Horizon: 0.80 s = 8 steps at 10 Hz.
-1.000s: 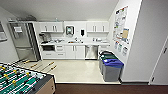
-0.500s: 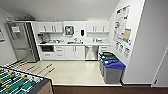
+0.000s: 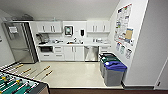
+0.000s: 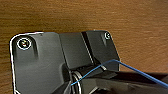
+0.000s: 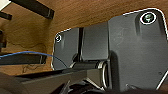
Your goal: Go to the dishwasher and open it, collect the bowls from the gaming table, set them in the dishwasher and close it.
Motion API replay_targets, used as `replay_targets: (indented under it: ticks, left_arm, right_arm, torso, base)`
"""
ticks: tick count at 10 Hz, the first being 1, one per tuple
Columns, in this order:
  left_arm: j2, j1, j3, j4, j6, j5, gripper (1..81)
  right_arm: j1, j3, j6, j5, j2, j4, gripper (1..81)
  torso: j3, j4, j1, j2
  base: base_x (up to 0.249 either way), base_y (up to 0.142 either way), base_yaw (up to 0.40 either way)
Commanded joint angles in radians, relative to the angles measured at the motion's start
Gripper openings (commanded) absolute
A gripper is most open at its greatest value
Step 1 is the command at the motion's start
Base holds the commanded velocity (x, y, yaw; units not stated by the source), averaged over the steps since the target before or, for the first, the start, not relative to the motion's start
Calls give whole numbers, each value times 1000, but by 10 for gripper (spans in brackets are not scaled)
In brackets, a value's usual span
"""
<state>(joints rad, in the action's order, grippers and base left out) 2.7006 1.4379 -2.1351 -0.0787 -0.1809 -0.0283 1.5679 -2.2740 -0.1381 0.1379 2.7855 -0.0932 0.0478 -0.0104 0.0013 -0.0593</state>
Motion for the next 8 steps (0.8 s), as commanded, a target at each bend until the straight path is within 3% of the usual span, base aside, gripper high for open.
replay_targets:
  ticks: [1,8]
  left_arm:
    - [-21,-60,15,-6,-3,-55,811]
    - [-21,-61,15,-7,-3,-55,811]
  right_arm:
    - [-48,13,5,-46,-8,-16,811]
    - [-54,19,5,-47,-7,-17,811]
  torso:
    - [0,0,0,0]
    - [0,0,0,0]
  base:
    - [162,0,0]
    - [162,0,0]
